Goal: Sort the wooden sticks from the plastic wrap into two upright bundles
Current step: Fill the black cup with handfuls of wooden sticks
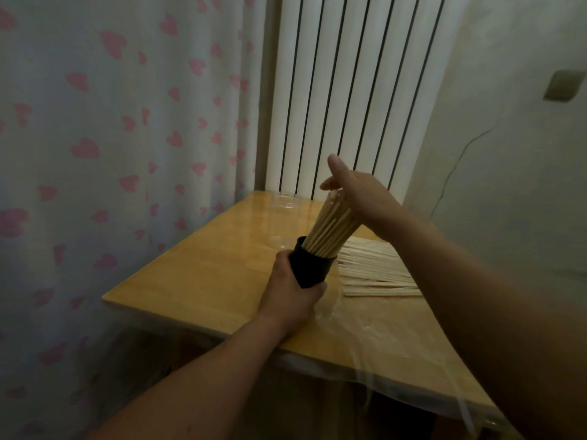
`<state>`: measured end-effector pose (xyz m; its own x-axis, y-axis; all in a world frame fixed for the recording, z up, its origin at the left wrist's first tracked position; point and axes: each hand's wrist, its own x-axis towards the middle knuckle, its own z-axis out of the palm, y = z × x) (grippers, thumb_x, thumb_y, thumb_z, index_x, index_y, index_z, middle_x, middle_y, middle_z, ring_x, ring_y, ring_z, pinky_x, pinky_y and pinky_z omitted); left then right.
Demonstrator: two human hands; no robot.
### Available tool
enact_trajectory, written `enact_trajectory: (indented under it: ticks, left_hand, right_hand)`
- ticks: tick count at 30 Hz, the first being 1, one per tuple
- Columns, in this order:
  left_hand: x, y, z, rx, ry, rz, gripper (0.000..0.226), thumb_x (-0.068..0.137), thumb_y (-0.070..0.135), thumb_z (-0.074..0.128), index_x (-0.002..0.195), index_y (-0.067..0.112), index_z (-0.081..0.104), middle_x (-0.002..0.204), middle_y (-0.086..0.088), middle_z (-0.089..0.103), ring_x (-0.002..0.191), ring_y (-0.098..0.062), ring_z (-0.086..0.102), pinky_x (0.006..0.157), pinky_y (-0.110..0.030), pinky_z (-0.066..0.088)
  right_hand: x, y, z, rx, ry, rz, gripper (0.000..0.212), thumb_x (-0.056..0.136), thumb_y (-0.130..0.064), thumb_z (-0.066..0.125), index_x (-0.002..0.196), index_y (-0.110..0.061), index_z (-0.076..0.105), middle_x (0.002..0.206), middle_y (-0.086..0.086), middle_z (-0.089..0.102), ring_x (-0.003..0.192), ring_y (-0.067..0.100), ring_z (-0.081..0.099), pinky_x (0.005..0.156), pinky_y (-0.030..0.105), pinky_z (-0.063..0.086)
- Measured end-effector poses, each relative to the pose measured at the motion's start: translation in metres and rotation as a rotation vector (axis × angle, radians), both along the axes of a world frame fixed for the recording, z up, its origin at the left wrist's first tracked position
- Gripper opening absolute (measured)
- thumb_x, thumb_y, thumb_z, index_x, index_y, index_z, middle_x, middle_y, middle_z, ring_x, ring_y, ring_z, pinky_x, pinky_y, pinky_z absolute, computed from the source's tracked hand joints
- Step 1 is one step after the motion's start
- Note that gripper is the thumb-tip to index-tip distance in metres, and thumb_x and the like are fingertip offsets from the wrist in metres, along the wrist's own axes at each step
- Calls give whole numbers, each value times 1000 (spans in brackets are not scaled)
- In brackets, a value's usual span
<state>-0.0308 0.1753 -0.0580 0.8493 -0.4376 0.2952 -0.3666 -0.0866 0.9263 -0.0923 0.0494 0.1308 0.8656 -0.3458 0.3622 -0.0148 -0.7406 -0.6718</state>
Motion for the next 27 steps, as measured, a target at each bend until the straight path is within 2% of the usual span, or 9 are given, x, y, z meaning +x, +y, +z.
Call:
enact_trajectory:
  ticks: [2,7,12,14,17,19,21,23,27]
  left_hand:
    - [1,0,0,-2,7,4,77,83,31,86,142,32,36,130,11,57,116,-13,59,88,-31,49]
    - [-1,1,1,51,-25,-30,76,83,37,85,139,37,33,126,15,57,111,-11,59,87,-33,50]
    - [0,1,1,102,-50,-54,76,81,43,85,135,39,32,126,13,60,113,-17,63,88,-40,57]
    - [3,2,1,114,-41,-49,77,80,43,86,135,37,33,128,10,60,115,-19,62,95,-45,57]
    - [8,2,-2,105,-5,-24,82,79,43,87,139,32,33,130,7,59,118,-20,61,94,-41,56]
    - [11,2,-2,86,40,-11,84,79,44,87,142,30,32,132,7,57,119,-19,60,99,-42,56]
    - [13,3,-1,52,98,9,83,80,44,87,141,28,33,130,7,58,118,-19,60,98,-41,56]
    - [15,4,0,16,138,35,79,81,42,87,138,27,34,126,8,58,114,-19,62,92,-38,55]
    - [15,3,1,-22,137,5,80,82,39,87,139,28,34,127,9,59,114,-17,62,91,-37,54]
  right_hand:
    - [-6,-3,2,50,53,99,84,94,-81,34,144,-19,61,146,5,59,131,23,54,105,44,45]
    - [11,-8,-17,-182,-32,22,81,84,-71,74,147,-25,54,144,-3,51,124,13,51,94,34,51]
    - [45,8,-19,-173,-163,-78,54,90,-71,66,119,-26,71,110,-11,70,99,5,64,90,35,59]
    - [49,15,-14,-199,-95,-56,61,92,-77,55,105,-21,74,97,-4,74,89,13,69,86,42,61]
    - [46,28,-5,-192,-37,84,76,95,-81,44,114,-13,73,112,9,74,104,24,70,95,45,57]
    - [40,29,-2,-136,-144,119,68,99,-75,44,123,-16,68,115,3,71,106,17,67,96,43,56]
    - [32,19,-7,-10,-293,80,70,99,-72,49,142,-18,56,131,-1,65,117,11,62,100,36,52]
    - [24,1,-20,187,-318,25,92,92,-75,59,160,-18,36,154,5,52,139,18,51,106,35,43]
    - [20,-11,-56,412,56,115,124,74,-69,81,168,-32,9,165,12,39,150,35,40,117,51,38]
